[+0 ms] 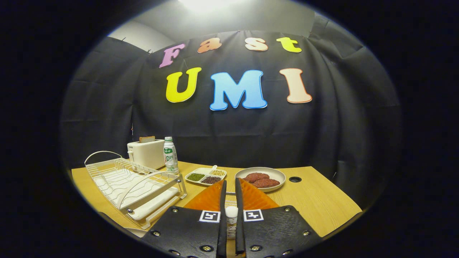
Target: Take the plate from the dish rack, then take the spoon from the basket and place it into the plate.
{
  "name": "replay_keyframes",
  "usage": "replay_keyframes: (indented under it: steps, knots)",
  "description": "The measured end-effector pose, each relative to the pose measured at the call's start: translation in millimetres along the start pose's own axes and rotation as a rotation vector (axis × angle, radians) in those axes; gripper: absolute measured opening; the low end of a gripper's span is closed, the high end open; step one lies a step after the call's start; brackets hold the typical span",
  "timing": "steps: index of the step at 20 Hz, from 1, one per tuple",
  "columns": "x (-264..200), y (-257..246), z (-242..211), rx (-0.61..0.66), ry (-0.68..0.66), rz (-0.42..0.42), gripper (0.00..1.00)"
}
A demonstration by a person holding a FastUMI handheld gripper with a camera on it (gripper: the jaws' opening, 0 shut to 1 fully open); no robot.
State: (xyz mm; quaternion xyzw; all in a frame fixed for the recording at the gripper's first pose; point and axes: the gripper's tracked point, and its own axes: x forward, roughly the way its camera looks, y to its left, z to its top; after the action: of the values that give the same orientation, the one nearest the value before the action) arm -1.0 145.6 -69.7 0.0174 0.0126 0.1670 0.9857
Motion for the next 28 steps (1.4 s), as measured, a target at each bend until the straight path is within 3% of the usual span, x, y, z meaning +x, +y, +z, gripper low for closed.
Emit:
replay_keyframes:
  steps: [9,17,28]
  knots:
    - [-23,-8,68,-0.003,0.001,-0.043,0.09]
    - [-74,-13,120,-0.023,-0.001,-0.087,0.09]
    - [-131,-7,141,-0.073,0.047,-0.134,0.09]
